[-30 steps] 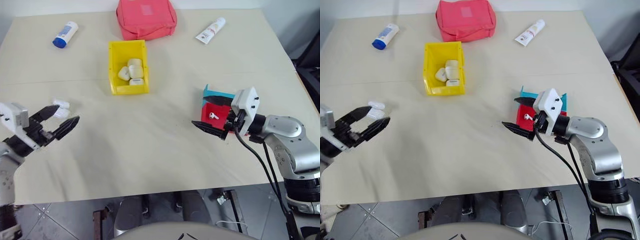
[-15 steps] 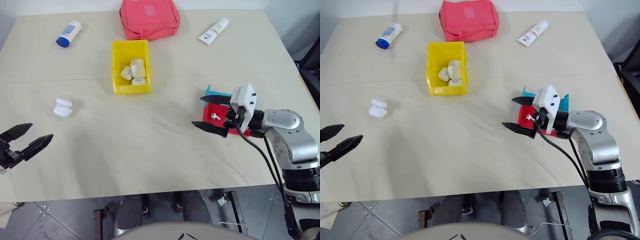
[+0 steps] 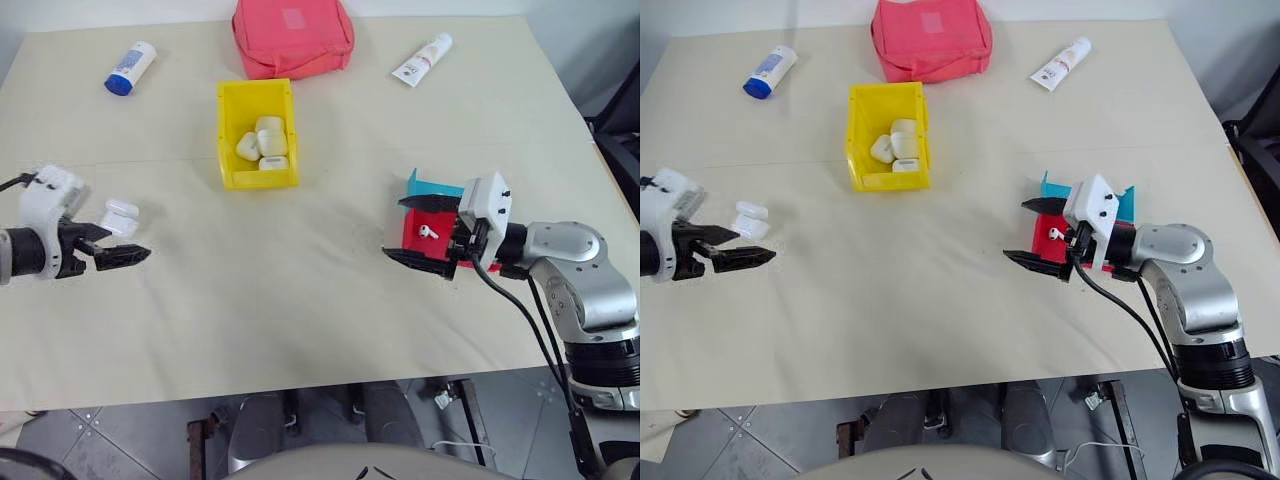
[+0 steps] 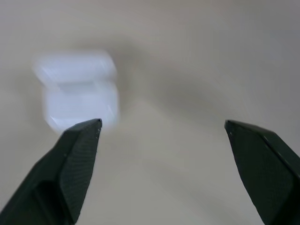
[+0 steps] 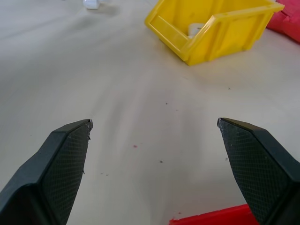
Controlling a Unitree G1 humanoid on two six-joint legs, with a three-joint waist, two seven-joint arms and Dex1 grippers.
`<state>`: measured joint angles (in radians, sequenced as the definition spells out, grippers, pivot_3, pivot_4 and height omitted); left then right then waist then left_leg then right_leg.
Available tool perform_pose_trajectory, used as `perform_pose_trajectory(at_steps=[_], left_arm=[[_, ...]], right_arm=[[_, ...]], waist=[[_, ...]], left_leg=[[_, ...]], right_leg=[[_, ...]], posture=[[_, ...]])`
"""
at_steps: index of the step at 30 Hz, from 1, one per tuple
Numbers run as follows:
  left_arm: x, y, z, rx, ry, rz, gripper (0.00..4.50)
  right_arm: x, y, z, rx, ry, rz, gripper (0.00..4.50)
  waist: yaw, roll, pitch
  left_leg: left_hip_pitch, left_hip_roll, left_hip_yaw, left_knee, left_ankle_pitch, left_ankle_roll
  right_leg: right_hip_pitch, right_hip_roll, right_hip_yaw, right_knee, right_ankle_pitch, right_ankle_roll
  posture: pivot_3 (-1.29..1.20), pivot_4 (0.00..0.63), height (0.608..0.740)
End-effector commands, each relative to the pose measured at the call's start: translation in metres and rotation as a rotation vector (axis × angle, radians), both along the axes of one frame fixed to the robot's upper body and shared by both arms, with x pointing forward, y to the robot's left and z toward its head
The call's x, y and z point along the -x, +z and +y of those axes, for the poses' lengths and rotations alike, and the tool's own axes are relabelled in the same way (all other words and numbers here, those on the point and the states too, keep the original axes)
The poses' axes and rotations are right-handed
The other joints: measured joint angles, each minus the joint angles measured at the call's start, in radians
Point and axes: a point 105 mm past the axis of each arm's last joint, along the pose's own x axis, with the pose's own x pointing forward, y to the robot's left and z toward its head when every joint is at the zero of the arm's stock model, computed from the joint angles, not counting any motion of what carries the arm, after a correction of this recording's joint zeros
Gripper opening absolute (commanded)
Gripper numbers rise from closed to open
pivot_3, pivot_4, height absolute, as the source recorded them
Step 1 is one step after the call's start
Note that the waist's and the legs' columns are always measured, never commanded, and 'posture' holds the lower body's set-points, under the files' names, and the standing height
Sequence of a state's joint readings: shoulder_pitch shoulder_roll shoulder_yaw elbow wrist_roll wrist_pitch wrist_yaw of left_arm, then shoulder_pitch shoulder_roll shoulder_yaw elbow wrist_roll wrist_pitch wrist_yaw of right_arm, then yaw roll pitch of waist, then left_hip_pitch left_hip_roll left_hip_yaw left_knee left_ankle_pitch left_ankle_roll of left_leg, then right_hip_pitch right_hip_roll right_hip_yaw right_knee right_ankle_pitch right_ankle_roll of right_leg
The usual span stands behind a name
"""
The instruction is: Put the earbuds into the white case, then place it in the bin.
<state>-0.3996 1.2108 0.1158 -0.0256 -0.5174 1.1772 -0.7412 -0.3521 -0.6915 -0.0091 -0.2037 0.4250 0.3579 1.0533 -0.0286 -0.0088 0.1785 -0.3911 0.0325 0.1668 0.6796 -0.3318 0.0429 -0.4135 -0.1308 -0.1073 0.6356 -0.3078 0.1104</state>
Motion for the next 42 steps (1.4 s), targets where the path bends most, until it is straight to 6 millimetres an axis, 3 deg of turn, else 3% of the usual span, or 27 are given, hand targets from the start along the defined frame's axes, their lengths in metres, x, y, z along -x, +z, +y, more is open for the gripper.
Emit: perform_pose_trajectory(at_steps=[1, 14, 21, 33, 42], left_arm=[[-0.005, 0.004, 0.005, -0.062, 0.043, 0.030, 4.47], [-0.036, 0.021, 0.013, -0.205, 0.054, 0.054, 4.47], [-0.047, 0.006, 0.028, -0.248, 0.088, 0.124, 4.47], [-0.072, -0.009, 0.022, -0.193, 0.062, 0.133, 4.47], [-0.071, -0.019, 0.020, -0.157, 0.098, 0.197, 4.47]], right_arm=[[0.008, 0.011, -0.001, -0.007, 0.008, -0.032, 4.50], [0.013, 0.011, -0.005, 0.015, 0.001, -0.014, 4.50], [0.014, 0.009, -0.005, 0.012, -0.015, -0.011, 4.50], [0.016, 0.008, -0.005, 0.010, -0.033, -0.007, 4.50], [0.016, 0.009, -0.008, 0.014, -0.049, -0.008, 4.50]], waist=[[0.001, -0.001, 0.000], [0.004, -0.002, 0.001], [0.004, -0.003, 0.002], [0.019, -0.006, 0.004], [0.028, -0.006, 0.004]], left_leg=[[0.000, 0.001, 0.000, 0.000, 0.000, 0.000], [0.000, 0.000, 0.002, 0.003, 0.001, 0.000], [0.000, 0.000, 0.003, 0.003, 0.001, 0.001], [0.000, 0.000, 0.002, 0.005, 0.002, 0.002], [0.001, 0.000, 0.002, 0.008, 0.003, 0.002]], right_leg=[[0.000, 0.001, 0.000, 0.000, 0.000, 0.000], [-0.001, 0.001, 0.001, 0.002, 0.000, 0.000], [-0.001, 0.001, 0.001, 0.002, 0.000, 0.001], [0.000, 0.000, 0.001, 0.005, -0.001, 0.001], [0.000, -0.001, 0.001, 0.009, 0.000, 0.001]], posture=[[0.00, 0.150, 0.740], [0.00, 0.150, 0.740], [0.00, 0.150, 0.740], [0.00, 0.150, 0.740], [0.00, 0.150, 0.740]])
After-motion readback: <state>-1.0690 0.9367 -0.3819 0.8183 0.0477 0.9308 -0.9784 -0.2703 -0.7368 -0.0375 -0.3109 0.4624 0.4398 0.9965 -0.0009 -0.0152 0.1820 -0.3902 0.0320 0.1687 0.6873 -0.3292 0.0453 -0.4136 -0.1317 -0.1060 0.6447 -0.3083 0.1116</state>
